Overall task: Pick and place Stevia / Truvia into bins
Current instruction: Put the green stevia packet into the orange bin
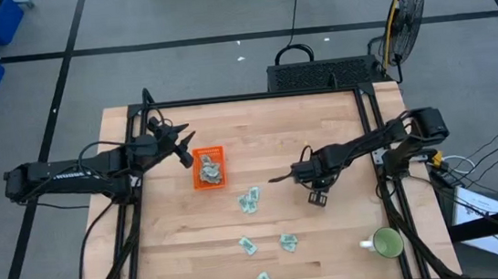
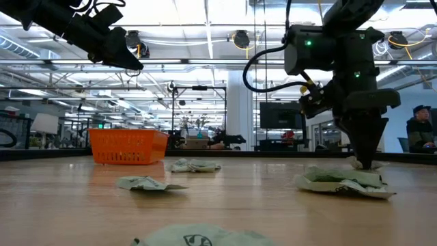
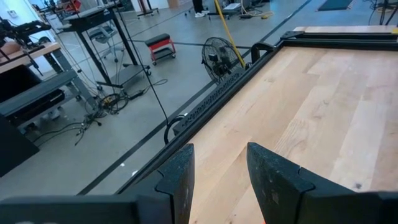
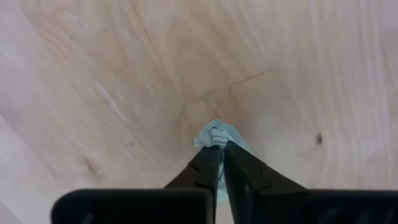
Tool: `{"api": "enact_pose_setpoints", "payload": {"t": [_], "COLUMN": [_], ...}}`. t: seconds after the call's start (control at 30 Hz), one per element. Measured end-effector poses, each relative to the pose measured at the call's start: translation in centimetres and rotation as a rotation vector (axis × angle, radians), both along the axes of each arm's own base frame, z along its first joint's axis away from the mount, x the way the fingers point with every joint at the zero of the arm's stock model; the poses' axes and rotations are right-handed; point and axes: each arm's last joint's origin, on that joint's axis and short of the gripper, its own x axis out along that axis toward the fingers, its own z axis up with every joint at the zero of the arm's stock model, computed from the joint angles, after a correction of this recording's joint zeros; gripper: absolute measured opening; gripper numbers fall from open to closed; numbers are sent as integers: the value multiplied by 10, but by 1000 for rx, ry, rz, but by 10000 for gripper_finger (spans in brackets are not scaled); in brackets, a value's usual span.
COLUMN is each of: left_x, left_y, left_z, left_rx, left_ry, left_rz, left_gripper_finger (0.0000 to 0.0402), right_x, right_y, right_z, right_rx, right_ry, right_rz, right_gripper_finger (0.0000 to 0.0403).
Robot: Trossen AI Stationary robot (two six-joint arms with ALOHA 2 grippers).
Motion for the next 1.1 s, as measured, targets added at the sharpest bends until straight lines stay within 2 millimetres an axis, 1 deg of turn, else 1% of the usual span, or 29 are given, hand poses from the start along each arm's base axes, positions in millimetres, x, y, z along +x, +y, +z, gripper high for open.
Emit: {"api": "enact_pose_setpoints", "payload": {"t": [0.07,0.1,0.2,0.27,0.43,0.5,0.57,0.67,0.83,0.93,1.03,1.1], "left_x": [0,0,0,0,0,1,1,2,3,3,3,3], "left_y": [0,0,0,0,1,1,2,2,2,2,2,2], "left_z": [0,0,1,1,2,5,9,14,18,20,20,20], "left_rx": [0,0,2,7,19,30,39,70,112,118,119,132], "left_ry": [-1,0,-6,-2,-17,-51,-92,-122,-135,-150,-146,-134], "left_rz": [1,1,1,3,27,45,51,45,38,39,38,35], "left_gripper_finger": [154,154,154,154,154,154,154,154,154,154,154,154], "right_x": [2,6,22,35,73,85,95,116,166,191,207,213], "right_y": [0,0,-1,-2,-12,-19,-26,-39,-56,-63,-70,-73], "right_z": [9,13,36,47,73,77,77,72,49,36,25,21], "right_rx": [3,3,-2,-32,-208,-288,-339,-342,-292,-288,-285,-282], "right_ry": [-47,-101,-357,-535,-1011,-1150,-1250,-1313,-1259,-1213,-1166,-1142], "right_rz": [-21,-24,1,46,186,247,304,332,370,379,380,377], "right_gripper_finger": [14,12,4,3,10,9,6,2,4,4,4,4]}}
